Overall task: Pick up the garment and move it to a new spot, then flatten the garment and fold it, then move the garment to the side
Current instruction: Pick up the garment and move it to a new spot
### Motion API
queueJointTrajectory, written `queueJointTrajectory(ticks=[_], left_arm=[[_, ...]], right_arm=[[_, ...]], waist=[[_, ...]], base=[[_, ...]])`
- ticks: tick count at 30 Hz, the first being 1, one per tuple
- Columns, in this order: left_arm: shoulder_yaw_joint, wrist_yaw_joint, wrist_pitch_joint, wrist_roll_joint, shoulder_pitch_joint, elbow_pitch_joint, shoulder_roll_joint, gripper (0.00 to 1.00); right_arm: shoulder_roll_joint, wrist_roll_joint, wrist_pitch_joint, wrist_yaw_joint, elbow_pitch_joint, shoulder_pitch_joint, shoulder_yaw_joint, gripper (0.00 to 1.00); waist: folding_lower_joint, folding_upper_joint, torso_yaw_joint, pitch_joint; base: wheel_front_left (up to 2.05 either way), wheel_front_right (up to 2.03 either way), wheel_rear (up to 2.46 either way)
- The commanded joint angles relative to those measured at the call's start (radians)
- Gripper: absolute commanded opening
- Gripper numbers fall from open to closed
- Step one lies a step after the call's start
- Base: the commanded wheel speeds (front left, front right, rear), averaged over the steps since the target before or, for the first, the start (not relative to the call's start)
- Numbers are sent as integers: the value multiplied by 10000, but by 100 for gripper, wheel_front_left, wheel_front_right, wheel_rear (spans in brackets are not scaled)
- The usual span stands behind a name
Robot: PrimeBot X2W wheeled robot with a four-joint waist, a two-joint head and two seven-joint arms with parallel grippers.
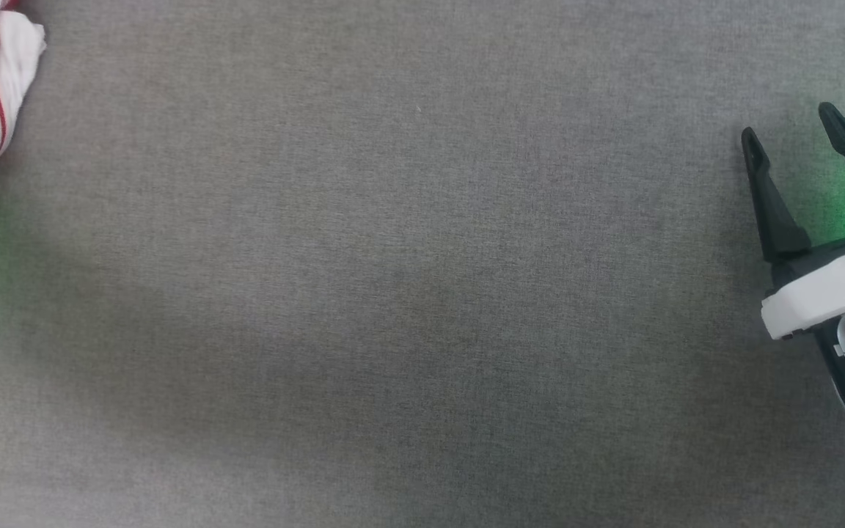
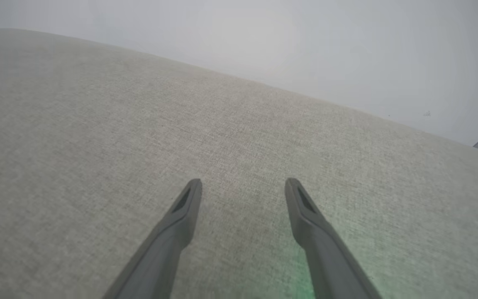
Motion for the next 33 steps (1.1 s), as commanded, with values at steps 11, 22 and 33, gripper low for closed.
queueJointTrajectory(ticks=[11, 22, 33], left_arm=[[-137, -23, -609, -54, -53, 484, -262, 0], [-1017, -282, -2907, 694, -630, -643, 549, 0], [-2135, -322, -2718, 539, -248, -3145, 1233, 0]], right_arm=[[38, -40, 18, 1, -19, -25, -95, 100], [444, 36, -491, 1, 738, 90, -20, 100], [929, 33, -932, 1, 1438, 423, -70, 100]], waist=[[0, 0, 4, -227], [0, 0, 152, -1676], [0, 0, 331, -3209]], base=[[0, 0, 0], [0, 0, 0], [0, 0, 0]])
